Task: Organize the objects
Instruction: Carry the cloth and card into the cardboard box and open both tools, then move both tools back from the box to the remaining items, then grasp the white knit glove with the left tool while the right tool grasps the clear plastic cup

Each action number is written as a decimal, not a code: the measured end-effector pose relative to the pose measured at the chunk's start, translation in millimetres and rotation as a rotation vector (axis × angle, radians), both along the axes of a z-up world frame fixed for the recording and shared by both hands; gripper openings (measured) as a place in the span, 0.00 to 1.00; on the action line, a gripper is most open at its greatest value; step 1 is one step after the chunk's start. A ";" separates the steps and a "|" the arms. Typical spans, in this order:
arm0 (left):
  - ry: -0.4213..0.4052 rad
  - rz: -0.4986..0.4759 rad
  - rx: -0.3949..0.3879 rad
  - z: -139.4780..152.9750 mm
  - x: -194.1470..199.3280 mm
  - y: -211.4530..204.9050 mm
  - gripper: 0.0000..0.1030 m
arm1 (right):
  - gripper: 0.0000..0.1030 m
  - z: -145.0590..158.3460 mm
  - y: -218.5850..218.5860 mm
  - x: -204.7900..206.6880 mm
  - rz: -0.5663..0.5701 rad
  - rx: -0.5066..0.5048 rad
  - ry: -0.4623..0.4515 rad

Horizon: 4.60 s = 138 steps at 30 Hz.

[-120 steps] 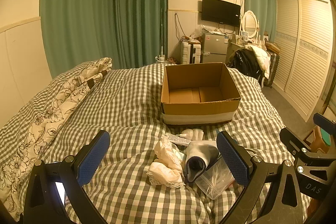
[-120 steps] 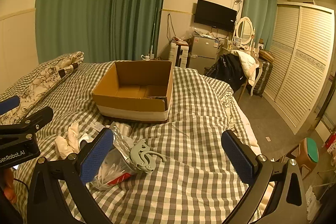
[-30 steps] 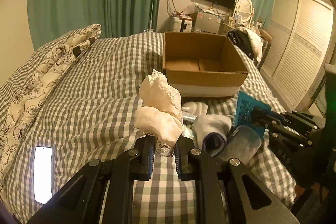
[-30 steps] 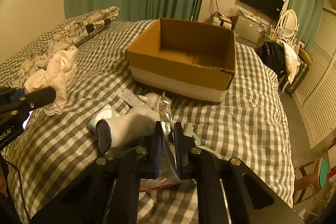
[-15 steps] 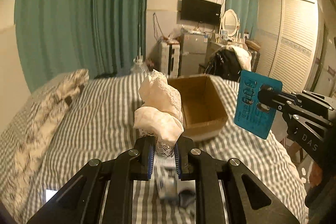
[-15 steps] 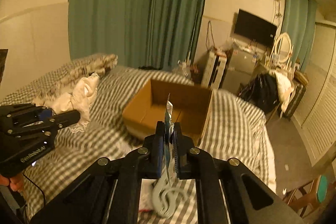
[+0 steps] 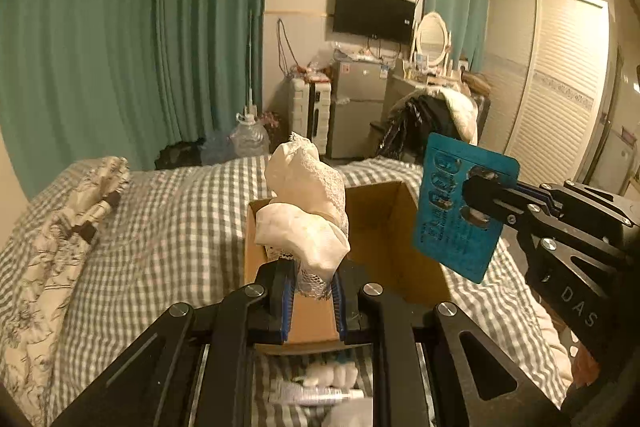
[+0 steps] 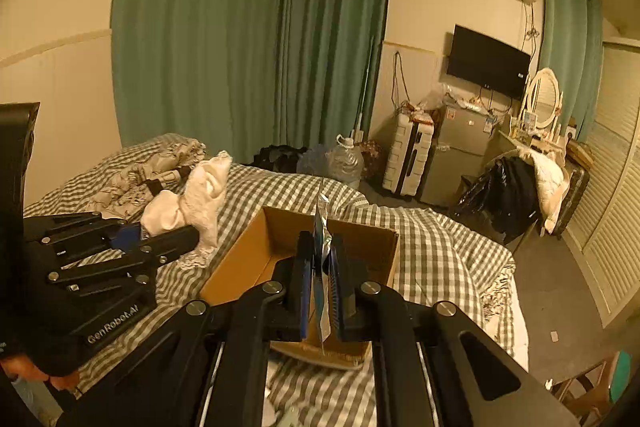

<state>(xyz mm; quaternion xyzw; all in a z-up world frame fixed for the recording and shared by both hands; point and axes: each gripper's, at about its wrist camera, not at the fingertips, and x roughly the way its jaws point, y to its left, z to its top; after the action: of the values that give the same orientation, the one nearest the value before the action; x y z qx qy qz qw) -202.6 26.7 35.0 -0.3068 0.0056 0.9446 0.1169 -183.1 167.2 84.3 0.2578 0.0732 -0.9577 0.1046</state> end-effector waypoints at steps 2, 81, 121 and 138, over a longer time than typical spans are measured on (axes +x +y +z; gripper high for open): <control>-0.031 -0.008 -0.001 -15.1 -18.4 4.4 0.15 | 0.07 -12.4 0.9 -21.4 -0.009 -0.009 -0.028; -0.209 -0.036 -0.118 -140.1 135.0 21.5 0.15 | 0.97 -141.5 53.7 143.7 -0.162 -0.015 -0.269; -0.080 0.095 0.043 -67.9 183.3 -84.1 0.10 | 0.93 -204.2 -62.1 118.2 0.072 0.224 -0.427; -0.029 0.022 0.039 -36.6 211.2 -52.0 0.10 | 0.92 -144.3 -38.0 152.0 0.041 0.120 -0.281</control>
<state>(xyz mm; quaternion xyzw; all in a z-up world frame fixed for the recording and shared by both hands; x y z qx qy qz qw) 8.6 -25.3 -1.5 -0.3182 -0.0178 0.9412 0.1122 -31.1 129.3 -60.0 0.3934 0.1200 -0.9039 0.1179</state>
